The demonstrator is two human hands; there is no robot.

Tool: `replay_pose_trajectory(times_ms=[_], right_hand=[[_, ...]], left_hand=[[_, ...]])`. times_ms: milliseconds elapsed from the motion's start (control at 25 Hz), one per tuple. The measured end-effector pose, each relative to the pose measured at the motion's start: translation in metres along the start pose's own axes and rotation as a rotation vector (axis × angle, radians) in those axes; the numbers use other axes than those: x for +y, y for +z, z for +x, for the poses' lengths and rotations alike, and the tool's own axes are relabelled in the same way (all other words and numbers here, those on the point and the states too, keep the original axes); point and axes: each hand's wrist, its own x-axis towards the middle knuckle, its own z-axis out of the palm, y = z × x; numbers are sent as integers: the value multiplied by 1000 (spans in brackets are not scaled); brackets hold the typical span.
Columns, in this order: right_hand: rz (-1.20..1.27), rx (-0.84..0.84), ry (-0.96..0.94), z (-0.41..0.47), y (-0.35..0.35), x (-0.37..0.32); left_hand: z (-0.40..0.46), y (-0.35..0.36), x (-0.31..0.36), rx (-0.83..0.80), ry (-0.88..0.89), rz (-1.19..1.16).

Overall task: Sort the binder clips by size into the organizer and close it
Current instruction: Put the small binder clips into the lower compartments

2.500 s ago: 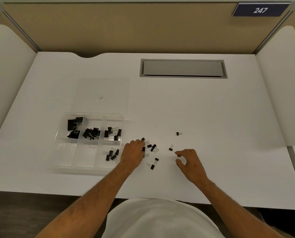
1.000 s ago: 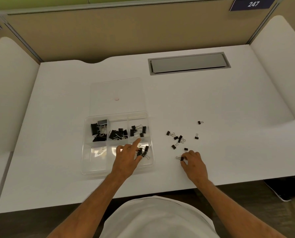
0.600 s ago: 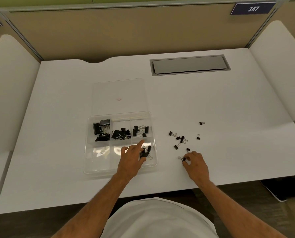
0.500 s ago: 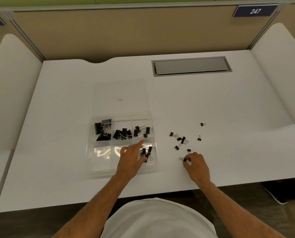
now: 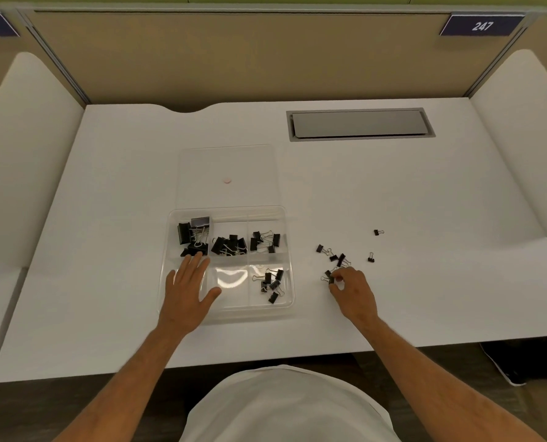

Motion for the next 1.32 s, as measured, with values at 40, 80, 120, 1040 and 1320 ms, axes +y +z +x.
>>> replay_pose_trajectory(times_ms=[40, 80, 120, 1040, 1320], right_hand=[[-39, -21, -16, 1, 1, 0], [-70, -40, -35, 1, 0, 1], [-84, -49, -48, 1, -1, 3], [95, 86, 156, 44, -29, 22], [-46, 18, 153, 60, -24, 15]], left_hand=[[-1, 2, 0, -10, 5, 13], [-1, 4, 0, -17, 1, 22], [-1, 5, 1, -22, -9, 29], [-2, 12, 11, -54, -35, 41], [-2, 12, 12, -46, -36, 23]])
